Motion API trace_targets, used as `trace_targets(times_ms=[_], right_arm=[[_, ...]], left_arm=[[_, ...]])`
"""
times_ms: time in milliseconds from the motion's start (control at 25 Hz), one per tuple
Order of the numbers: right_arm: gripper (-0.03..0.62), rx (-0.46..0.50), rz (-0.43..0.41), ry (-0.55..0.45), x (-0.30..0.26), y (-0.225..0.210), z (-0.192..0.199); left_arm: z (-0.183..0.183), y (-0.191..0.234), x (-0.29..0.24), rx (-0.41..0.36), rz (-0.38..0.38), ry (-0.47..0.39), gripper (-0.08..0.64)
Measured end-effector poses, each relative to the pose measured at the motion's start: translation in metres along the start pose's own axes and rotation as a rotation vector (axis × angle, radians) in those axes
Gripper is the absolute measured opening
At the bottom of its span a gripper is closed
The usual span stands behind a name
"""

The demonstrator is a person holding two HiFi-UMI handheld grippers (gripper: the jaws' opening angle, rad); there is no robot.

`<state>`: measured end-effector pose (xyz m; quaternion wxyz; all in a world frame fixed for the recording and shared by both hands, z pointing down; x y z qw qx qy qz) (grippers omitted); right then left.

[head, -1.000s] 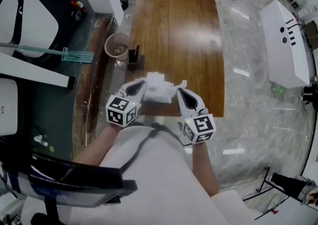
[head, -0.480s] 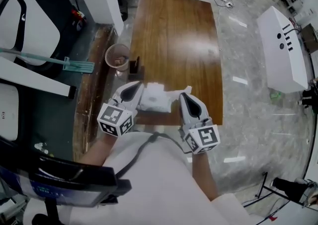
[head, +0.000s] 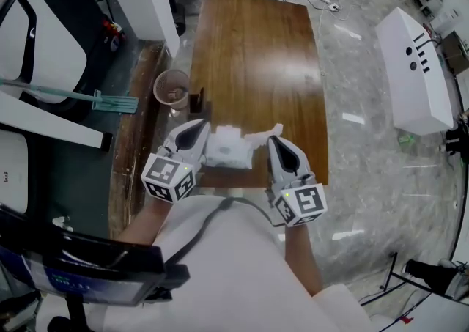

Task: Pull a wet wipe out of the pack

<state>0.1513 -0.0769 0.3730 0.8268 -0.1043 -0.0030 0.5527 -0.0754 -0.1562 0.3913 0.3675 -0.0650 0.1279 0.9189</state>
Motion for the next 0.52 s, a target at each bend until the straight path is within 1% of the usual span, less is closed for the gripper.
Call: trace_targets(times_ms=[240, 520], right_arm=[[0.010, -0.008, 0.006, 0.008, 0.001, -0.003, 0.003], [0.009, -0.007, -0.009, 0.009, 0.001, -0.005, 0.006]], left_arm=[[0.006, 0.002, -0.001, 0.003, -0.002, 0.017, 0.003], [0.013, 0.003, -0.003, 0.012, -0.001, 0.031, 0.003]])
Point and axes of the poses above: the fingertips, and each gripper's own axes: x backward along the fingers, y to its left, z out of its underside, the point moved 8 cm from there along x, backward along the fingers, and after that the axes turned 1 degree about -x, right-handed, at the moved point
